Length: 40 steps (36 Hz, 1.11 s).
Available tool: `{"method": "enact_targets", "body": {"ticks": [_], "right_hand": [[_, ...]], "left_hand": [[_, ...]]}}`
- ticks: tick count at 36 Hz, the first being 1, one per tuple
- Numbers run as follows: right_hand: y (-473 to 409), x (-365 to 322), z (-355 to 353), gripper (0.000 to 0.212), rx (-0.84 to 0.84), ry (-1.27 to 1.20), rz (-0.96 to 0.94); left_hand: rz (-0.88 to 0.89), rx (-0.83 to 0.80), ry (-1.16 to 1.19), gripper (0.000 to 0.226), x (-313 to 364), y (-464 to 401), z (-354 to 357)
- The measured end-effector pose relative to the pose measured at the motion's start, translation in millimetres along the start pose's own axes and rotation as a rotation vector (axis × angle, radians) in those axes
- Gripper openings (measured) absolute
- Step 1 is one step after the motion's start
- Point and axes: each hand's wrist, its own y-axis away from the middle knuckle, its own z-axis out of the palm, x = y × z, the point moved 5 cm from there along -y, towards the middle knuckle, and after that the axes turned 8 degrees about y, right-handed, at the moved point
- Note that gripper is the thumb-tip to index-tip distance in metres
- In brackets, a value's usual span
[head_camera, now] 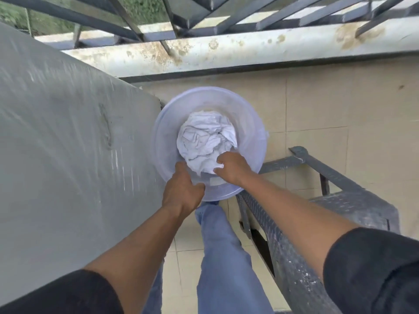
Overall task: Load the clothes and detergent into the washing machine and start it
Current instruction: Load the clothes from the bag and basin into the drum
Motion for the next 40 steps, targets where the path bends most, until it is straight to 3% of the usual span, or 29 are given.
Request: {"method": "enact_targets", "body": {"ticks": [2,9,13,18,21,24,27,31,34,37,40], "right_hand": [[29,-19,-13,0.02,0.044,-0.087,-0.031],[135,-95,-75,0.048,0.277,-0.31,-0.04],[194,-134,-112,0.039,0.302,-0.429,-0.048],[265,-173,-155,0.026,0.271,-0.803,-0.032],[308,-194,-185,0.015,0.264,-1.016,-0.112],[358,-217,-223,0.012,0.255,-1.142,-0.283],[400,-234,-254,0.014,0.209,-1.243,-0.436],[437,-238,-286,0.017,0.203,-1.292,-0.506],[451,-231,-303,0.017,0.271,-1.272,-0.529],[450,-216,-309,0.03,0.393,-1.192,-0.408],[447,-198,-309,0.042,0.591,-0.872,-0.233]], "left_hand": [[0.023,0.015,-0.016,0.073,7,15,-4],[0.052,-0.004,-0.02,0.068,37,81,-31],[0.109,0.015,0.026,0.059,57,123,-55],[0.307,0.049,0.034,0.041,90,177,-87],[0.397,0.095,0.025,0.056,104,209,-100],[0.434,0.191,-0.015,0.047,118,242,-117],[0.475,0.237,0.018,0.054,130,267,-126],[0.532,0.371,0.014,0.034,128,286,-142],[0.56,0.412,0.106,0.032,123,299,-161],[0.615,0.404,0.203,0.037,131,315,-185],[0.627,0.383,0.246,0.025,145,327,-210]]}}
